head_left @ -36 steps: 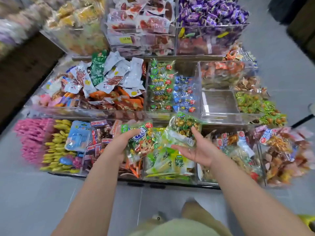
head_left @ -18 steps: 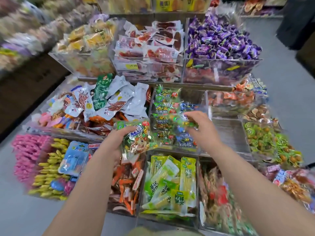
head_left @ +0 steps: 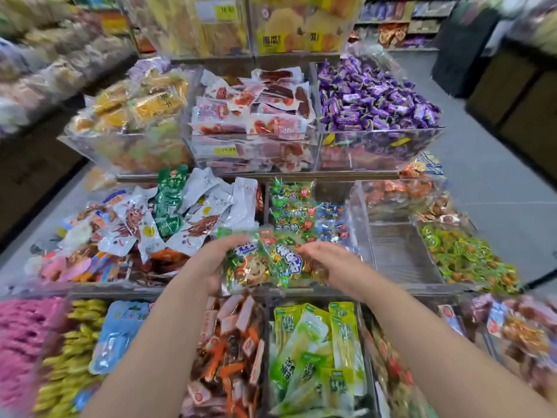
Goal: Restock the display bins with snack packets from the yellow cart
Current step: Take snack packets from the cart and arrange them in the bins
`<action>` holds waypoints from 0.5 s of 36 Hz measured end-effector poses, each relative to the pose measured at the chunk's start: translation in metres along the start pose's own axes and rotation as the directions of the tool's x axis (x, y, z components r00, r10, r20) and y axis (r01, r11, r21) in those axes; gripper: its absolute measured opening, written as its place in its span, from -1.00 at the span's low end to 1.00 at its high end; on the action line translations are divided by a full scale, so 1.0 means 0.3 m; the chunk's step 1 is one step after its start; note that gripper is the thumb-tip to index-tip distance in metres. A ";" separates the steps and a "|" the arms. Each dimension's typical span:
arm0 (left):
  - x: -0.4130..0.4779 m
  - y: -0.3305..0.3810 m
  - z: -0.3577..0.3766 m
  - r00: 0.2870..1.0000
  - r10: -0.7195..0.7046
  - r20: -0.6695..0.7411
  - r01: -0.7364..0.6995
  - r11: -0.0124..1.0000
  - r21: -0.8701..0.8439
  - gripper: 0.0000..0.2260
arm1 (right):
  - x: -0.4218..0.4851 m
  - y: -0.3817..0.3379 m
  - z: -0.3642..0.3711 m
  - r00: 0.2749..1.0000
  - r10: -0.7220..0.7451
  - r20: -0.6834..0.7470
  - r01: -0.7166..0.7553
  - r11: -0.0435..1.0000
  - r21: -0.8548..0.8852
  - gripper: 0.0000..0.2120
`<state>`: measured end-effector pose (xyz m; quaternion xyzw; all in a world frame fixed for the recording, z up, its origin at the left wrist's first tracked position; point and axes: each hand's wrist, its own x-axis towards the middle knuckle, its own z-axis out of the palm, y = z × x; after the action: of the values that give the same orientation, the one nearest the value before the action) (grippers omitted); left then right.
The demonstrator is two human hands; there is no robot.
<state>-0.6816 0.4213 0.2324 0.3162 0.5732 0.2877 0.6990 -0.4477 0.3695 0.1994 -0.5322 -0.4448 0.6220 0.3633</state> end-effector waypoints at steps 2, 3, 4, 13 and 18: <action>0.012 0.008 -0.010 1.000 0.012 0.016 -0.012 0.998 0.055 -0.32 | 0.018 0.016 0.011 0.994 0.017 -0.105 -0.028 0.995 -0.099 -0.88; 0.017 0.013 -0.014 1.000 0.021 0.023 -0.022 0.998 0.066 -0.30 | 0.027 0.024 0.012 0.991 0.042 -0.126 -0.054 0.994 -0.091 -0.77; 0.022 0.017 -0.021 0.999 0.033 0.028 -0.035 0.996 0.079 -0.29 | 0.031 0.028 0.013 0.989 0.073 -0.132 -0.080 0.996 -0.049 -0.65; 0.082 0.074 -0.077 0.987 0.123 0.104 -0.131 0.989 0.071 0.17 | 0.025 0.025 -0.032 0.933 0.132 -0.334 -0.048 0.967 0.249 -0.50; 0.105 0.079 -0.071 0.986 0.135 0.100 -0.142 0.987 0.071 -0.06 | 0.016 0.022 -0.019 0.914 0.128 -0.386 0.111 0.835 0.539 -0.78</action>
<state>-0.6978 0.4629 0.2281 0.3957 0.5267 0.2978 0.6909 -0.4429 0.3727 0.1913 -0.5247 -0.1595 0.6002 0.5822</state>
